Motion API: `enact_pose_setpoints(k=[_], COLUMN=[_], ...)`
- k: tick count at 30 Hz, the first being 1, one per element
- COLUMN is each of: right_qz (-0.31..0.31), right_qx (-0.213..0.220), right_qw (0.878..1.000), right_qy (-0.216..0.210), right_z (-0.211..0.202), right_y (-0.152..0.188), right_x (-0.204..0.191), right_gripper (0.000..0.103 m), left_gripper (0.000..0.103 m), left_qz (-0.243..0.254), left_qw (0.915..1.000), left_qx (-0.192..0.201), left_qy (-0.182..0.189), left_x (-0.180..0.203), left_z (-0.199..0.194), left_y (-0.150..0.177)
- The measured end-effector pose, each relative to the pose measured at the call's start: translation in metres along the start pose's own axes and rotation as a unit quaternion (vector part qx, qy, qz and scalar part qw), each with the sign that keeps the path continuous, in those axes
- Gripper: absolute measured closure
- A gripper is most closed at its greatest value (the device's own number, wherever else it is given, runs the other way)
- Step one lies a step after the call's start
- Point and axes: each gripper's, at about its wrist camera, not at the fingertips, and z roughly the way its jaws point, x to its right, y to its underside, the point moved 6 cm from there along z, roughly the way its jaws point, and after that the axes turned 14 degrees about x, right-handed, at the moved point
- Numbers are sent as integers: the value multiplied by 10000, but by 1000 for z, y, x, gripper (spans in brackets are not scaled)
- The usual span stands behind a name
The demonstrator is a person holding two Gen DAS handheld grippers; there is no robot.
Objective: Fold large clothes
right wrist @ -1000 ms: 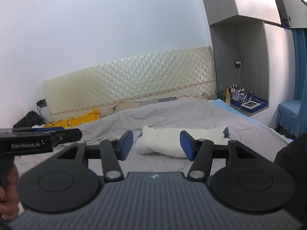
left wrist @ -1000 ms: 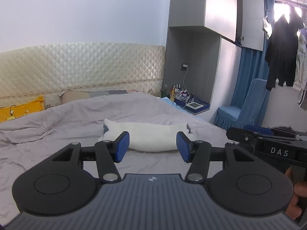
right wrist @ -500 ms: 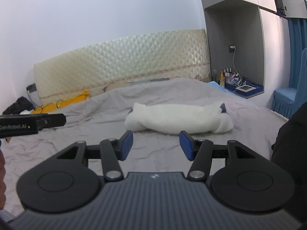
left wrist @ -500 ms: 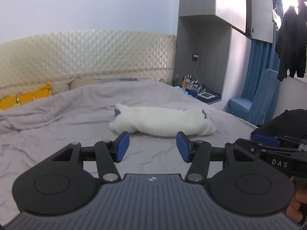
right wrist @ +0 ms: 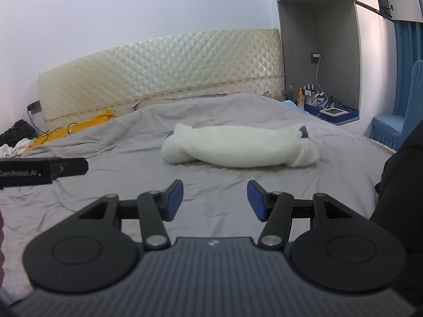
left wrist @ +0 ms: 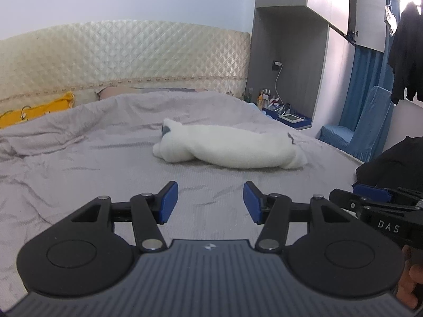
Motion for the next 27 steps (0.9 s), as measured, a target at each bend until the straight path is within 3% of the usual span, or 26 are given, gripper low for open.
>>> enact_pose_setpoints(k=[9,18,23,27], right_qz=[-156,-139,-132,-107], right_qx=[27,25,44,64], right_qw=[9999,9999,9998,9998], right_qy=[28,79,135,182], right_z=[3,4,4,4], right_y=[7,11,10,11], right_x=[-4,-5,-3,-1], right_gripper=[46,43,43,43], left_gripper=[42,40,15,6], left_qz=[-59,-220,-360,-337], left_qw=[9998,9995,9990,9990], left_qx=[-12,-187,-251,-268], left_qy=[-209,-153,-117,-136], left_x=[-12,-13,-14,-12], left_z=[4,14,19,19], left_y=[14,26,28,28])
